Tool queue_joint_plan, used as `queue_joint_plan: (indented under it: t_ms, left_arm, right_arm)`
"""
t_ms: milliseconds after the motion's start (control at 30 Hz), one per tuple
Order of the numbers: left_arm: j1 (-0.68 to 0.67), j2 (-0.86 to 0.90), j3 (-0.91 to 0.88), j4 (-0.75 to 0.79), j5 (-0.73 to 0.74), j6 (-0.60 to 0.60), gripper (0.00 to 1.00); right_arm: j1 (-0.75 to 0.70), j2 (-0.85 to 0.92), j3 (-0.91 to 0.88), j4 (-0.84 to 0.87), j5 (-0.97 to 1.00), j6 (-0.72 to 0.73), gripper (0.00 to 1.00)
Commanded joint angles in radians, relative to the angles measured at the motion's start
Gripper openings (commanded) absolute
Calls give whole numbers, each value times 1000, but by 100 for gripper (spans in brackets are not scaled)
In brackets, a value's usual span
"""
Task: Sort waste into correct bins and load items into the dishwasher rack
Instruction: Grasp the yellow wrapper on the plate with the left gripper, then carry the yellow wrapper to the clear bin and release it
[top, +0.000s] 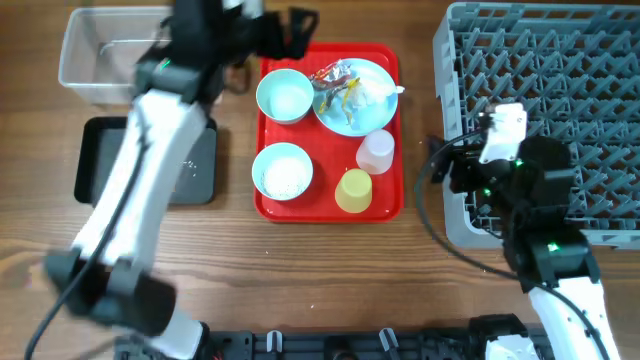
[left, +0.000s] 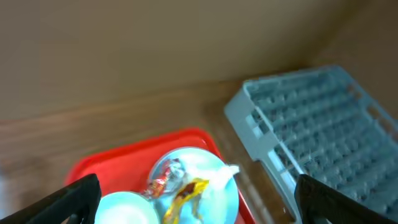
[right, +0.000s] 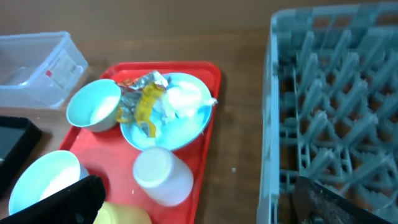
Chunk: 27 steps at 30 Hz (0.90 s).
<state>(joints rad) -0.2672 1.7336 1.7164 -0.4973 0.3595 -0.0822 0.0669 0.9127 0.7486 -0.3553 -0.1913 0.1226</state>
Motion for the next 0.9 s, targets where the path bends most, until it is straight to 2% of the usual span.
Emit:
queue_joint_plan:
  t_ms: [0, 67, 167, 233, 433, 633, 667, 700, 867]
  left_arm:
    - [-83, 213, 141, -13, 0, 82, 100]
    - [-122, 254, 141, -19, -37, 130, 100]
    - [-196, 299, 141, -76, -168, 192, 100]
    - [-215, 311, 140, -82, -171, 191, 100]
    - [-218, 313, 140, -45, -139, 179, 100]
    - [-202, 423, 140, -59, -171, 179, 100]
    - [-201, 423, 140, -61, -171, 179, 98]
    - [-195, 426, 140, -52, -172, 180, 91]
    - [-180, 507, 136, -47, -171, 179, 80]
  right_arm:
    - [-158, -19, 18, 1, -183, 45, 100]
    - [-270, -20, 18, -17, -293, 44, 100]
    - [-484, 2, 18, -89, -420, 35, 100]
    - [-538, 14, 18, -111, -435, 35, 100]
    - [-552, 40, 17, -126, -431, 35, 100]
    - [-552, 63, 16, -150, -404, 34, 100]
    - [-552, 66, 16, -161, -386, 35, 100]
    - [-552, 68, 16, -163, -382, 35, 100]
    - [-552, 72, 16, -160, -381, 37, 100]
